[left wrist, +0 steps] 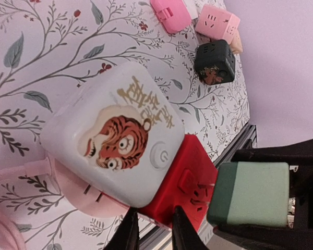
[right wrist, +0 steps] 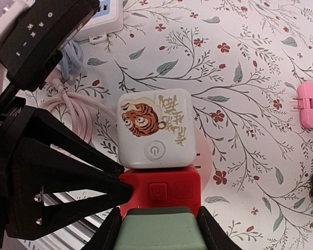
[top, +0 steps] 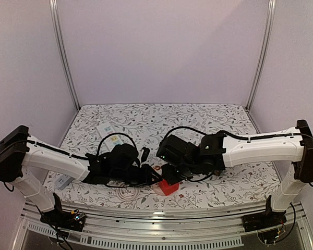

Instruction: Pull the plug off the socket

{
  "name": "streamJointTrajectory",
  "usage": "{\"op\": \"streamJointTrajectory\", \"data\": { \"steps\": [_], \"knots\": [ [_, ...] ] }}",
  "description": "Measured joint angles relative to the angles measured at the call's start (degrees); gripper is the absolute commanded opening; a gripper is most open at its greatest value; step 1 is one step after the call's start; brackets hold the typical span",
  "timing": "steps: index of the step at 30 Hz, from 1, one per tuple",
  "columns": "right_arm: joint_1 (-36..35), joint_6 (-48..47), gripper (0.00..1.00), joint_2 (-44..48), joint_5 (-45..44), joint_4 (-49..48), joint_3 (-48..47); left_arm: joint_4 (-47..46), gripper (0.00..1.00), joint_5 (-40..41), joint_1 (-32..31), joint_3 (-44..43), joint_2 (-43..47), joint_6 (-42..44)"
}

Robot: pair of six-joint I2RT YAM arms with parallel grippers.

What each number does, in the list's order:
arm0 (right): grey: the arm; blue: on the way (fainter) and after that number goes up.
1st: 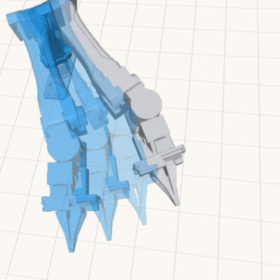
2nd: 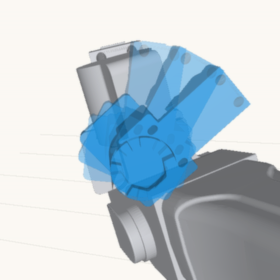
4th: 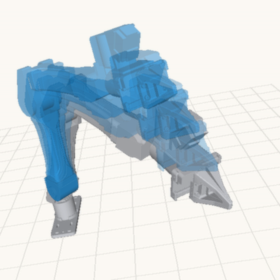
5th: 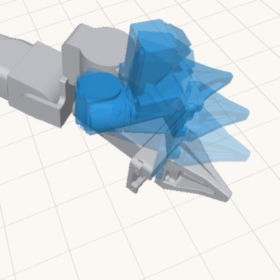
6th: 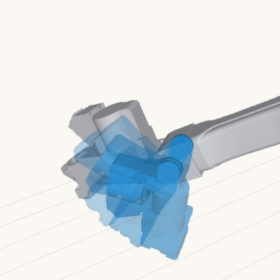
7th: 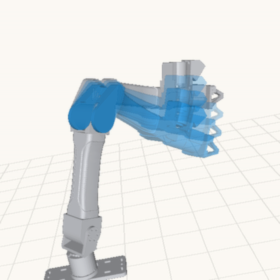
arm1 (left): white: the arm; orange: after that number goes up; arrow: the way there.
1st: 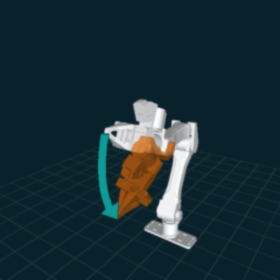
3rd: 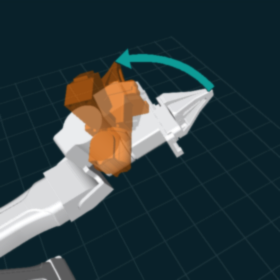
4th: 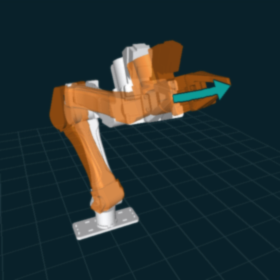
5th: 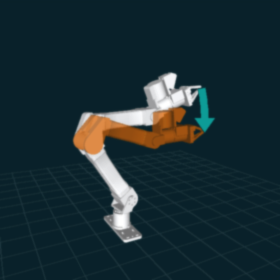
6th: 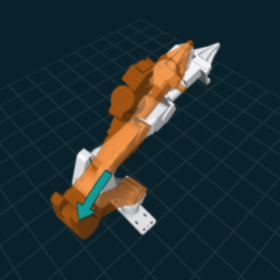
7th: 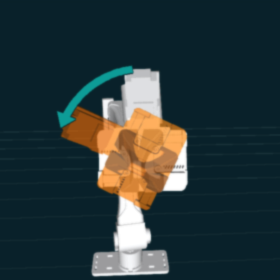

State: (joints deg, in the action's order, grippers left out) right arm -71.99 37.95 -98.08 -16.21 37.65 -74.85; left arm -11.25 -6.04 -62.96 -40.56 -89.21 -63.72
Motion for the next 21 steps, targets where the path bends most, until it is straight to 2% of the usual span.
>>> {"op": "streamJointTrajectory", "data": {
  "steps": [7,14,21],
  "knots": [
    [-2.3,-0.5,0.15,-1.0,-2.1,1.0,-5.5,-0.1,0.21,-0.1,0.0,-0.4,-0.5,0.0],
    [-3.1,-0.7,0.15,-2.1,-3.8,2.4,-6.3,0.0,0.21,0.1,0.0,-0.5,-0.4,0.0],
    [-3.1,-0.9,0.15,-0.7,-7.1,3.5,-5.9,3.7,0.31,2.1,-0.2,-0.8,1.3,1.1]
  ]
}}
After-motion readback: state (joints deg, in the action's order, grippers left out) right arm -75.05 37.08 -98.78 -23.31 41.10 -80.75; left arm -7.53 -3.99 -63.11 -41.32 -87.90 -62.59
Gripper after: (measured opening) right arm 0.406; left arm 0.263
